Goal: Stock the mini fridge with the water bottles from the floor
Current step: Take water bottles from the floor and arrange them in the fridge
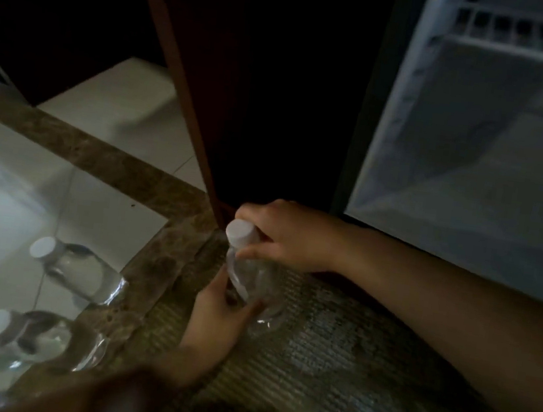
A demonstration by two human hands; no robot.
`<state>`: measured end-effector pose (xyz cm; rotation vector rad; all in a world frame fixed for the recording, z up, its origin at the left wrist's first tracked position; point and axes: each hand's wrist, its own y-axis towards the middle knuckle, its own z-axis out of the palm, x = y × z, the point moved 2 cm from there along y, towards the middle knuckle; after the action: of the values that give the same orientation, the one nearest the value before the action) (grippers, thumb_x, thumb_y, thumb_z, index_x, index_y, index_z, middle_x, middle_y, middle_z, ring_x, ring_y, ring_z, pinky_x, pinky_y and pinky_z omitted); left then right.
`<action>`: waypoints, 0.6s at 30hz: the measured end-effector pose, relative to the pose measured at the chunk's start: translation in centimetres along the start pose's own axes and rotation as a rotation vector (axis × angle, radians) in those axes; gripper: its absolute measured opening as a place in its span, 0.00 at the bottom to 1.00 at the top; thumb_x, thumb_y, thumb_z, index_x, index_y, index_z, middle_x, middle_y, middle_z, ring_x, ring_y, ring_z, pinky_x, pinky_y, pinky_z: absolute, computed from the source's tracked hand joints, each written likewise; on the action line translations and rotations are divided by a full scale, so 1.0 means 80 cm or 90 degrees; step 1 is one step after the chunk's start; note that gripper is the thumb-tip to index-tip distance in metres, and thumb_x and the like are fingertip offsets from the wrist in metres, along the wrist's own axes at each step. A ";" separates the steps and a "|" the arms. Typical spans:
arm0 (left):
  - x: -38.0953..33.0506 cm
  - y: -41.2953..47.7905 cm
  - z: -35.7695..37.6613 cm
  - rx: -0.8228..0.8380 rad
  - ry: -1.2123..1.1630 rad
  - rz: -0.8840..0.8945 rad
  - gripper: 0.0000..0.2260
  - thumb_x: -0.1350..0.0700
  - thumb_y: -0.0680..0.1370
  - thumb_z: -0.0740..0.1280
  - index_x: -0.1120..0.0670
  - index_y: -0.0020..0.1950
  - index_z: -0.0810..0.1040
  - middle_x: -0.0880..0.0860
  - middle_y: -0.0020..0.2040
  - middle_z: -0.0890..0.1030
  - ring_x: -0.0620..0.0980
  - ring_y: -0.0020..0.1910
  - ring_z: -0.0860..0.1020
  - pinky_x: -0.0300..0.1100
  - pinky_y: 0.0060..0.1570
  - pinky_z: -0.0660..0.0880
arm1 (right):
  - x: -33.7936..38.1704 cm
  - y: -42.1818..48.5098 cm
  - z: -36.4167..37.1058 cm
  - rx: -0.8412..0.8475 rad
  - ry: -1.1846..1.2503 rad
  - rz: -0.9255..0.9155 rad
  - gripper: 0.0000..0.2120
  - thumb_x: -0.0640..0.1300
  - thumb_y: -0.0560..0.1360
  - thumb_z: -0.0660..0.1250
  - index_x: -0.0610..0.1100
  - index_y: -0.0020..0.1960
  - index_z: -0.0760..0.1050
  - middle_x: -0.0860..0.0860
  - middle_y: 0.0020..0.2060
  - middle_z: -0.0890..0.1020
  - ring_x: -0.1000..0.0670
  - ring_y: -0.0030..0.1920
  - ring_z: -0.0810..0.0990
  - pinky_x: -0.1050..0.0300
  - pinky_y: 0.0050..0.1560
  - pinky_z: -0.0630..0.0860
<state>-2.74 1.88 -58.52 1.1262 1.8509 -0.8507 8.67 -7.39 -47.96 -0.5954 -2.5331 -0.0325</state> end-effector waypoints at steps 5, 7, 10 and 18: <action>-0.049 0.002 0.005 0.029 0.012 0.070 0.21 0.56 0.70 0.74 0.52 0.61 0.73 0.37 0.43 0.77 0.32 0.40 0.79 0.22 0.33 0.71 | 0.005 -0.042 -0.042 -0.039 -0.047 0.044 0.13 0.52 0.77 0.64 0.43 0.55 0.70 0.52 0.39 0.75 0.52 0.38 0.75 0.59 0.36 0.68; -0.072 0.001 0.010 0.054 0.026 0.093 0.20 0.55 0.70 0.74 0.48 0.58 0.71 0.36 0.41 0.76 0.37 0.40 0.78 0.23 0.32 0.71 | 0.008 -0.064 -0.058 -0.060 -0.063 0.076 0.13 0.52 0.77 0.64 0.43 0.54 0.69 0.52 0.38 0.73 0.53 0.37 0.74 0.58 0.35 0.68; -0.105 -0.001 0.019 0.098 0.038 0.134 0.20 0.53 0.71 0.73 0.47 0.60 0.71 0.36 0.42 0.75 0.34 0.39 0.75 0.23 0.33 0.70 | 0.011 -0.096 -0.080 -0.110 -0.082 0.115 0.13 0.52 0.77 0.63 0.43 0.54 0.69 0.51 0.40 0.74 0.51 0.39 0.75 0.55 0.39 0.70; -0.197 -0.001 0.040 0.158 0.006 0.169 0.23 0.53 0.69 0.75 0.50 0.59 0.69 0.50 0.55 0.79 0.49 0.54 0.77 0.46 0.56 0.76 | 0.024 -0.168 -0.129 -0.315 -0.130 0.176 0.16 0.52 0.77 0.63 0.41 0.57 0.71 0.52 0.41 0.75 0.52 0.41 0.73 0.57 0.41 0.68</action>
<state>2.63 -6.87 -46.17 1.4939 1.5869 -0.9360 6.69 -20.21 -36.85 -1.1907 -2.6174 -0.5350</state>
